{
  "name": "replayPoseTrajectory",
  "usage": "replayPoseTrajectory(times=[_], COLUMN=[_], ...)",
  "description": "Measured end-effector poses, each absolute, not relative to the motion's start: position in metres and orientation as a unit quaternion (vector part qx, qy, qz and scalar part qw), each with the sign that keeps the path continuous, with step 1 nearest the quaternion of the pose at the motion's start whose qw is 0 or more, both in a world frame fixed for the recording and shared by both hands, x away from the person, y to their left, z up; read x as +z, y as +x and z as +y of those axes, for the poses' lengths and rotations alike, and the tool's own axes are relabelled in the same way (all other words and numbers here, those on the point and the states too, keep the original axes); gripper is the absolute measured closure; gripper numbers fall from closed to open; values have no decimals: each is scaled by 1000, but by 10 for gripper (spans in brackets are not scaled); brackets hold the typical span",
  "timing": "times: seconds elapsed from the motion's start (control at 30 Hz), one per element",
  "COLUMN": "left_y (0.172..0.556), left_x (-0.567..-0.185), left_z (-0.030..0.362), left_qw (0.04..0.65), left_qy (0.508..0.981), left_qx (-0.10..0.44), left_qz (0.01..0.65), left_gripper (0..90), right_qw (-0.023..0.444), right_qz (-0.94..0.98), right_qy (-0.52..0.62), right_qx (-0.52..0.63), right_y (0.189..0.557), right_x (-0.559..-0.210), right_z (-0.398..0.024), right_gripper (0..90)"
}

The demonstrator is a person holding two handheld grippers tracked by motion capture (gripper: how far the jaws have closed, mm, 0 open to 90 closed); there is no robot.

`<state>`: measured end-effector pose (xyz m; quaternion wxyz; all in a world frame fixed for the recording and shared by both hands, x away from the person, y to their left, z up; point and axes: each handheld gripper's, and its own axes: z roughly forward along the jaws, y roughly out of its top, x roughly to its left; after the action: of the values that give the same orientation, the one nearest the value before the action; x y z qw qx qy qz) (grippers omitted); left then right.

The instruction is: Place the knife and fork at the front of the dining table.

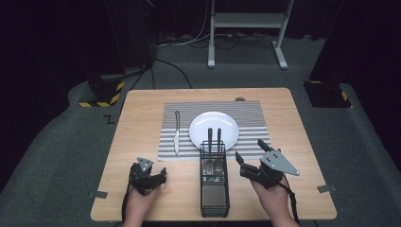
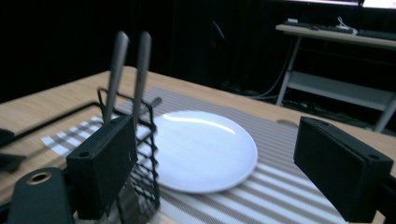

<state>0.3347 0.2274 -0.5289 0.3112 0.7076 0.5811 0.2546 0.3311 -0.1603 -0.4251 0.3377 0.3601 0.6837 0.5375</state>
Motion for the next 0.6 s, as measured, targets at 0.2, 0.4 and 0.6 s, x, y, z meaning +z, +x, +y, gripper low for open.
replayPoseTrajectory(times=[0.2,0.4,0.6], left_y=[335,335,335], left_x=[-529,-529,-529], left_z=[227,227,227], left_qw=[310,310,312], left_qy=[715,715,714], left_qx=[250,250,250], left_qz=[575,575,575], left_gripper=[133,134,133], right_qw=[338,351,348], right_qz=[679,665,664], right_qy=[350,346,344], right_qx=[550,562,565], right_y=[343,350,356], right_x=[-416,-410,-410], right_z=[-139,-120,-105], right_gripper=[140,355,551])
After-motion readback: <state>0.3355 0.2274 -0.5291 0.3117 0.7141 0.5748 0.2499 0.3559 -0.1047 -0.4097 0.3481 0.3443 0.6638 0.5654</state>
